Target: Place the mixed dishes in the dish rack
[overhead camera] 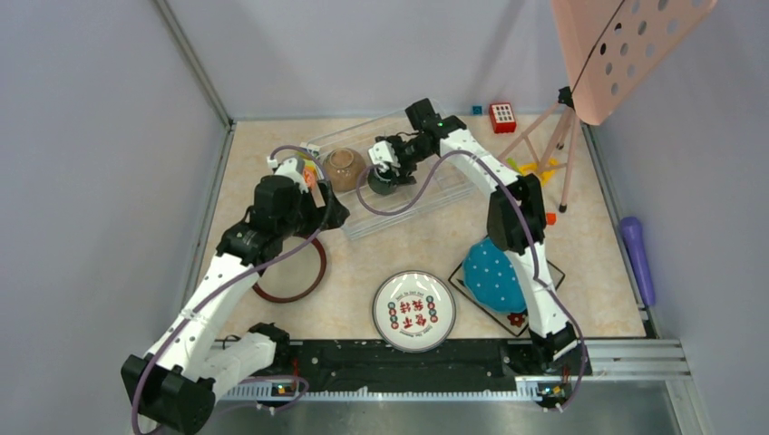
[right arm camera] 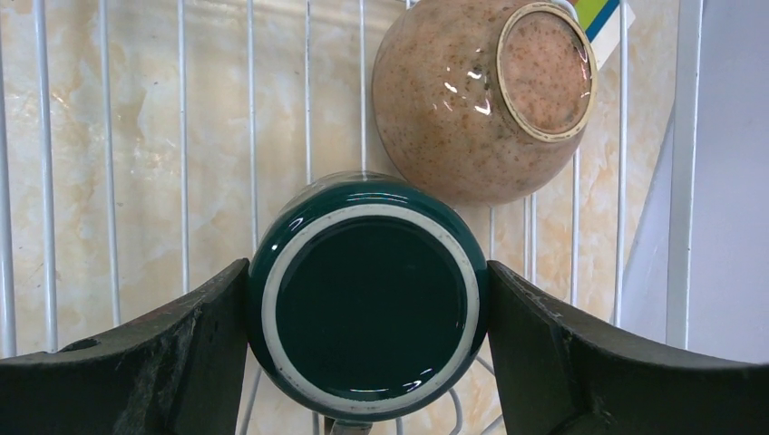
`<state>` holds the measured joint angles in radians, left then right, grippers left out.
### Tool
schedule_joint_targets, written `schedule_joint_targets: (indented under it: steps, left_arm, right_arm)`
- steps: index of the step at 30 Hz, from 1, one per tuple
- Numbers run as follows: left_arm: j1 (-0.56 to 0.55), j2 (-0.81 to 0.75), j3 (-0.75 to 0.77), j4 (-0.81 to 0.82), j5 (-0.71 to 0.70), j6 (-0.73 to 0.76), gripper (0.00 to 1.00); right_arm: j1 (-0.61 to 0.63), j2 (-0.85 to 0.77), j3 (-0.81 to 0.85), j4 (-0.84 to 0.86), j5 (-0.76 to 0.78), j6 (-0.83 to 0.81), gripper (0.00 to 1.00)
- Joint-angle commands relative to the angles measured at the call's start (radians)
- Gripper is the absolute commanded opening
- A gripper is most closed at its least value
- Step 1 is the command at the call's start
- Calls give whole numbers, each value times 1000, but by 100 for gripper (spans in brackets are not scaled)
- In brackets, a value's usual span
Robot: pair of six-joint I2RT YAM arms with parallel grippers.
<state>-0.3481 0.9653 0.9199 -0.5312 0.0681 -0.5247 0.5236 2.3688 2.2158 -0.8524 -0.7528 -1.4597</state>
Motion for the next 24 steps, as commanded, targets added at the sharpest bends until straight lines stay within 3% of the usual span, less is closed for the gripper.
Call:
schedule_joint_targets:
  steps: [1, 4, 8, 16, 20, 24]
  left_arm:
    - [7, 20, -11, 37, 24, 5, 94]
    - [9, 32, -7, 37, 20, 6, 94]
    - [12, 46, 0, 35, 24, 6, 95]
    - [19, 41, 13, -2, -9, -8, 95]
    - [34, 29, 26, -30, -8, -5, 96]
    - [43, 14, 25, -44, -4, -6, 96]
  right_arm:
    - [8, 39, 89, -22, 2, 9, 1]
    - [9, 33, 74, 24, 32, 66, 21]
    - [16, -15, -21, 131, 72, 124, 82]
    - [16, -66, -48, 148, 38, 147, 85]
    - [18, -112, -61, 157, 23, 188, 99]
    - [19, -144, -74, 148, 27, 196, 99]
